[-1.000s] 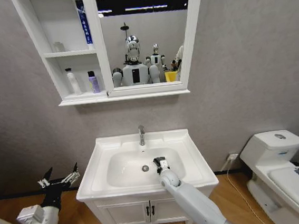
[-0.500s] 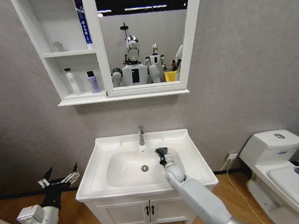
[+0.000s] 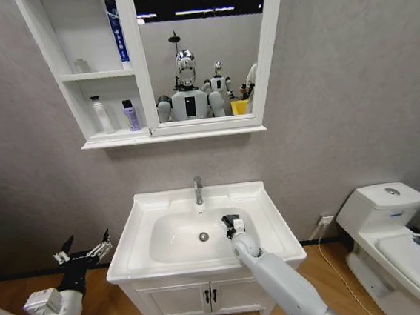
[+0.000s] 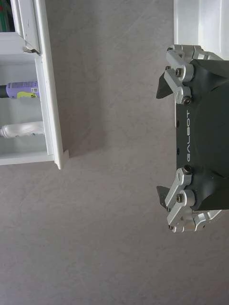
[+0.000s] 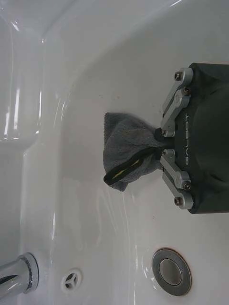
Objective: Move facial cleanser and shampoo from washbasin to cabinet, then wipe washbasin with towel.
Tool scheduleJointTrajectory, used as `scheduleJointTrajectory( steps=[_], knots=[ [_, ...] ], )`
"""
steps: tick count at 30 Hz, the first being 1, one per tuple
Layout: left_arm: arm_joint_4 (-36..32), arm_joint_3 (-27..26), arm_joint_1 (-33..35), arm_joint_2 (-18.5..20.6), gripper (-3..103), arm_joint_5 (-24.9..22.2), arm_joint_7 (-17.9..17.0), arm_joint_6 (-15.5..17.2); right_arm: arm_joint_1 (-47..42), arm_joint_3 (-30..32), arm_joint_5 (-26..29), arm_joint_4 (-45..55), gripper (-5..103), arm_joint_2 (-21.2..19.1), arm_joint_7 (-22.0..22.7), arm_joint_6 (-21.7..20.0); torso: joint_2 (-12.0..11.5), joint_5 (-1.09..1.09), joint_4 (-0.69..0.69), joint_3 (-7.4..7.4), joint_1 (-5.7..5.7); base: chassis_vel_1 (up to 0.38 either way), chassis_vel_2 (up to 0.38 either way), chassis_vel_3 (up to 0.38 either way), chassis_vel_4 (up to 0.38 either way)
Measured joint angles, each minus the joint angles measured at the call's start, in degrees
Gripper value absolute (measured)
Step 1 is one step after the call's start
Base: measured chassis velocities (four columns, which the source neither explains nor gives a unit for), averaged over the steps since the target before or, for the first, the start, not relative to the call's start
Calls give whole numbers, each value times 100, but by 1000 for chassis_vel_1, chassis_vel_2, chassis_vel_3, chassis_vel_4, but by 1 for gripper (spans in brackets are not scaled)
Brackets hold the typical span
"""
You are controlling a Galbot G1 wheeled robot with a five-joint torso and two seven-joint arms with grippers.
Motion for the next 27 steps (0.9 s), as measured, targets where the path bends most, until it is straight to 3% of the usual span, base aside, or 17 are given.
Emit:
scheduleJointTrajectory(
  steps=[10, 16, 27],
  knots=[
    [0, 0, 0, 0, 100, 0, 0, 0, 7, 128, 61, -184, 6, 74, -224, 60, 1, -1, 0, 0, 0, 0, 0, 0, 0],
    [0, 0, 0, 0, 100, 0, 0, 0, 48, 112, -255, -495, 6, 302, -576, 238, 0, -1, -1, 0, 0, 0, 0, 0, 0],
    [0, 0, 0, 0, 100, 0, 0, 0, 255, -167, -342, -804, 6, 616, -790, 348, -1, 0, 0, 1, 0, 0, 0, 0, 0]
  ],
)
